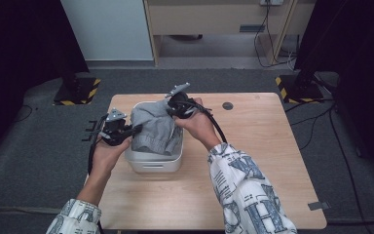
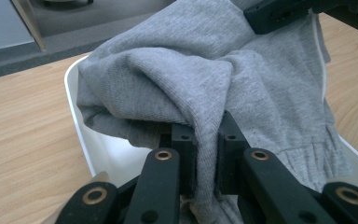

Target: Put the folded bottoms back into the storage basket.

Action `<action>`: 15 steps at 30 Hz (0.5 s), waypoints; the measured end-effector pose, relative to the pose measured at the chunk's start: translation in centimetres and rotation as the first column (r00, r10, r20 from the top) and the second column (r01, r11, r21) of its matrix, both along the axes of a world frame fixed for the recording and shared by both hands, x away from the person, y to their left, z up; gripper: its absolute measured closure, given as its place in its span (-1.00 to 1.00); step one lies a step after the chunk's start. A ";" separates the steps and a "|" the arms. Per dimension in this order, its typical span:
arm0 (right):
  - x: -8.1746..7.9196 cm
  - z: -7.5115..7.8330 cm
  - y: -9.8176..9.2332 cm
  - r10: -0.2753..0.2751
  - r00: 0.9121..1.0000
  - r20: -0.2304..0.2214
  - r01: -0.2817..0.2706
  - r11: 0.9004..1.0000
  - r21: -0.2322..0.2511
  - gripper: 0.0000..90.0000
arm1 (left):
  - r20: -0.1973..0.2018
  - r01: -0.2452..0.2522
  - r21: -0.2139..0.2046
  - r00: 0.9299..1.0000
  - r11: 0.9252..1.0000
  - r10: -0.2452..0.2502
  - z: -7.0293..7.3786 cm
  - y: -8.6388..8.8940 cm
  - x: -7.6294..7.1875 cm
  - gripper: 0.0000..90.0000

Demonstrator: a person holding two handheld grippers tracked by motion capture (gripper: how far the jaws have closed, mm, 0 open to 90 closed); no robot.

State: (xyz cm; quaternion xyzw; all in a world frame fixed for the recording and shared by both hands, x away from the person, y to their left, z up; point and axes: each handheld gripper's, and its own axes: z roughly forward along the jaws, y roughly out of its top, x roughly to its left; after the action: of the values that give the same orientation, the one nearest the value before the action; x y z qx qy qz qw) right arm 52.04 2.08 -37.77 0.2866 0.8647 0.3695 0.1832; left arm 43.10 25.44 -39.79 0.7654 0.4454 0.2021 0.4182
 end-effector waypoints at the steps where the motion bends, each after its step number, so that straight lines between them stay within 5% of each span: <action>1: 0.0 0.0 0.0 0.001 1.000 0.001 -0.001 1.000 0.001 0.73 | -0.002 -0.001 0.001 1.000 1.000 0.001 0.0 0.0 0.1 0.80; 12: 0.2 -0.3 0.0 -0.010 1.000 -0.004 0.010 1.000 -0.003 0.72 | -0.011 -0.013 -0.011 1.000 1.000 0.013 -0.6 0.1 0.5 0.80; 15: 0.4 -0.6 0.1 -0.016 1.000 -0.010 0.016 1.000 -0.005 0.61 | -0.013 -0.049 0.034 0.999 0.998 0.049 -1.2 0.1 0.8 0.67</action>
State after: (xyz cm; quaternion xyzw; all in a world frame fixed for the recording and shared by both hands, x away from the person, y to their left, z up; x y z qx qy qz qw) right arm 52.44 2.21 -38.38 0.2948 0.8644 0.3643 0.1824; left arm 43.86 25.58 -40.95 0.7625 0.4636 0.2145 0.3971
